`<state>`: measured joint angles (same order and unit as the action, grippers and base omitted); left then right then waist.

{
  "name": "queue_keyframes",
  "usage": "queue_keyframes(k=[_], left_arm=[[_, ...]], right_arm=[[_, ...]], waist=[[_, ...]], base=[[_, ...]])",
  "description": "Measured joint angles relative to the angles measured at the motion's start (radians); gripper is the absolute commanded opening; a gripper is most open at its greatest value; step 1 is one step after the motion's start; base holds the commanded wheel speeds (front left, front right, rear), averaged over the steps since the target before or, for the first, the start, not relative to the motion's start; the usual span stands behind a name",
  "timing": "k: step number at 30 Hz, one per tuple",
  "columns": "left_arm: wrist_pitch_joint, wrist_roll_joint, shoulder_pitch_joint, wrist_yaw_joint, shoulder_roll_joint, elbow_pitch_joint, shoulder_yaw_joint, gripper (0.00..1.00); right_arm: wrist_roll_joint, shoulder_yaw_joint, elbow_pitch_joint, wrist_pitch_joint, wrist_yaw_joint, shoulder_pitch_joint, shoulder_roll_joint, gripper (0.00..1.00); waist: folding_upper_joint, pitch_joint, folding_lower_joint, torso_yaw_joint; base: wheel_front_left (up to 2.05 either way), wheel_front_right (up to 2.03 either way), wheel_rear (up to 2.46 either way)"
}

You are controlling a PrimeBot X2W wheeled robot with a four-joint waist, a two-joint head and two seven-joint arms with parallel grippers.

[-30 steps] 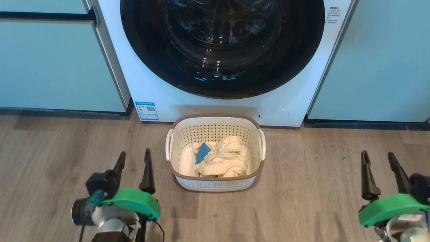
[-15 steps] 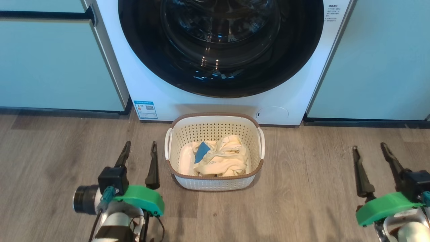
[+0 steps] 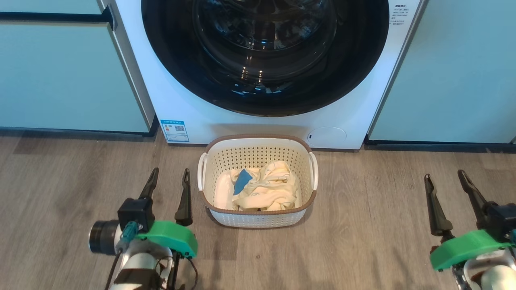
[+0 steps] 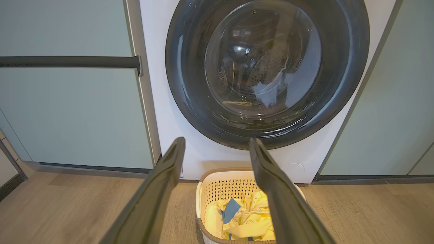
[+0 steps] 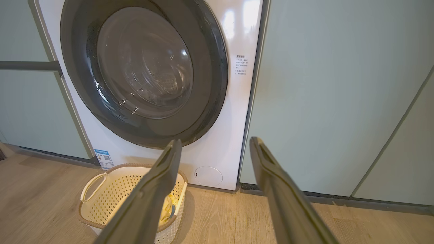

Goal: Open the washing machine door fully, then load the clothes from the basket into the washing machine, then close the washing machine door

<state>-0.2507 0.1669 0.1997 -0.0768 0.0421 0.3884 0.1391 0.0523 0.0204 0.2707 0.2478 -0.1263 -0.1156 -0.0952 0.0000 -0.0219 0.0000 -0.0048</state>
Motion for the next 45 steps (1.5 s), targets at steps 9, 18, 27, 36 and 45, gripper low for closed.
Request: queue_keyframes(k=[9, 18, 27, 36, 45], left_arm=[[0.000, 0.003, 0.000, 0.004, 0.000, 0.009, 0.002, 1.00], [0.000, 0.003, 0.002, 0.004, 0.000, 0.017, 0.002, 1.00], [0.000, 0.000, 0.012, 0.002, 0.000, 0.017, 0.003, 1.00], [0.000, -0.007, 0.013, -0.002, 0.002, 0.017, 0.002, 1.00], [0.000, -0.007, 0.016, -0.003, -0.007, -0.015, 0.003, 1.00]], right_arm=[[0.001, -0.006, -0.001, 0.000, 0.000, 0.000, 0.001, 1.00], [0.001, -0.009, -0.002, 0.000, 0.000, 0.000, 0.001, 1.00], [0.001, -0.012, -0.002, 0.000, 0.000, -0.001, 0.001, 1.00], [0.001, -0.014, -0.003, 0.000, 0.000, -0.021, 0.005, 1.00], [0.001, -0.028, -0.003, 0.000, 0.000, -0.021, 0.000, 1.00]], waist=[[0.0000, -0.004, 0.0000, 0.001], [0.0000, -0.005, 0.0000, 0.002], [0.0000, -0.005, 0.0000, -0.001], [0.0000, -0.005, 0.0000, -0.006], [0.0000, -0.004, -0.0001, -0.010]], base=[[0.00, 0.00, 0.00], [0.02, 0.02, -0.04], [0.53, 0.53, -1.07], [1.15, 1.15, -2.30], [0.94, 0.94, -1.87]])
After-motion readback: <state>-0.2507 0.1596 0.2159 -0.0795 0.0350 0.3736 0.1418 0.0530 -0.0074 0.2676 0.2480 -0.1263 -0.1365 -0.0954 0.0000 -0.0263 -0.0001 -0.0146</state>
